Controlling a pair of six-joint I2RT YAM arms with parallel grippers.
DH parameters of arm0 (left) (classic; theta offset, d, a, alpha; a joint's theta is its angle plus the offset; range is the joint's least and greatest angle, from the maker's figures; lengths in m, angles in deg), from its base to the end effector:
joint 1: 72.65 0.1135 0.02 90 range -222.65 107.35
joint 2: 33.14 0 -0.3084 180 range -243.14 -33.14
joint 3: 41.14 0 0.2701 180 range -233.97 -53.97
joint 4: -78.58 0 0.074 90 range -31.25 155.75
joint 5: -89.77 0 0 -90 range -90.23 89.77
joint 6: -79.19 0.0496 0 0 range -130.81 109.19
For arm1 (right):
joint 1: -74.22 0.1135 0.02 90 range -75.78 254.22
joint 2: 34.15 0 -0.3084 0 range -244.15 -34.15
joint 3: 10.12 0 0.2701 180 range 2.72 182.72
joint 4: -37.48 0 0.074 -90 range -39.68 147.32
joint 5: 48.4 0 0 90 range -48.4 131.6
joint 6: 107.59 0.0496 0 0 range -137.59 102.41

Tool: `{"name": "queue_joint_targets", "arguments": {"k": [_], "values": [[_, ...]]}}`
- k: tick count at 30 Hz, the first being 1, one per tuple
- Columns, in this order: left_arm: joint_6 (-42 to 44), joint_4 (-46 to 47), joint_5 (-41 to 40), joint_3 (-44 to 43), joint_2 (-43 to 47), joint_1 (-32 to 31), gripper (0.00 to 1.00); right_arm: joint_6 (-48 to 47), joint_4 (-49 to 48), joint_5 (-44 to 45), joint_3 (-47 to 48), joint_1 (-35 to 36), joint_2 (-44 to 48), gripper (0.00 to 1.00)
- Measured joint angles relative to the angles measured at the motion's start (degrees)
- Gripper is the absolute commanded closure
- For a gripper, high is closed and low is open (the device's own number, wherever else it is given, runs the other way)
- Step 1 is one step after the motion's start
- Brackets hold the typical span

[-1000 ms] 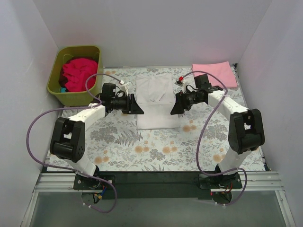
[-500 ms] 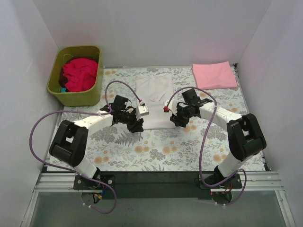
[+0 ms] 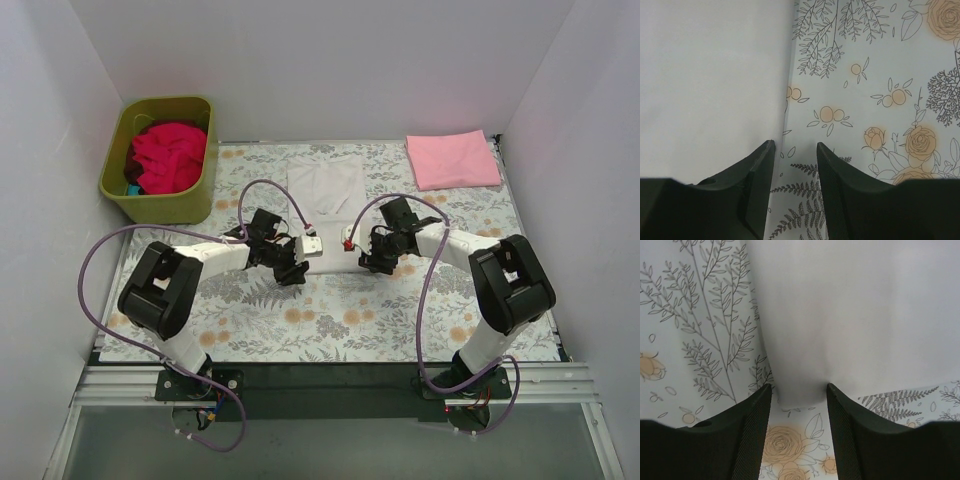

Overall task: Fold and stack the t-shirts
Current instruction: Fold the tshirt

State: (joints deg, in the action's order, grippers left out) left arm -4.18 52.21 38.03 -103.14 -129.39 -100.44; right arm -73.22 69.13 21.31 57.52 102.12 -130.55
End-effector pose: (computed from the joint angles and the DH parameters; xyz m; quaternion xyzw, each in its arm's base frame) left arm 0.2796 -0.1821 0.1696 0.3498 0.8484 -0.3556 0.1773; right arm 0.3019 0.1793 0.1852 -0.6675 0.6799 0.1051 0.2849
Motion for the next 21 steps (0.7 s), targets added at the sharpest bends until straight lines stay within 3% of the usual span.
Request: {"name": "queue_joint_targets", "arguments": {"k": [4, 11, 14, 21], "values": [[0.4, 0.7, -0.9, 0.0, -0.8, -0.1, 0.66, -0.7, -1.3, 0.0, 0.0, 0.0, -0.4, 0.55], [2.0, 1.3, -2.9, -0.6, -1.3, -0.1, 0.89, -2.1, -3.0, 0.8, -0.2, 0.0, -0.9, 0.99], [2.6, 1.1, -3.8, -1.2, -1.6, -0.1, 0.99, -2.1, -3.1, 1.0, -0.2, 0.0, -0.8, 0.99], [3.2, -1.3, -5.9, -2.9, -1.8, -0.3, 1.00, -2.2, -2.1, 1.1, -0.2, 0.2, -0.1, 0.99]]}}
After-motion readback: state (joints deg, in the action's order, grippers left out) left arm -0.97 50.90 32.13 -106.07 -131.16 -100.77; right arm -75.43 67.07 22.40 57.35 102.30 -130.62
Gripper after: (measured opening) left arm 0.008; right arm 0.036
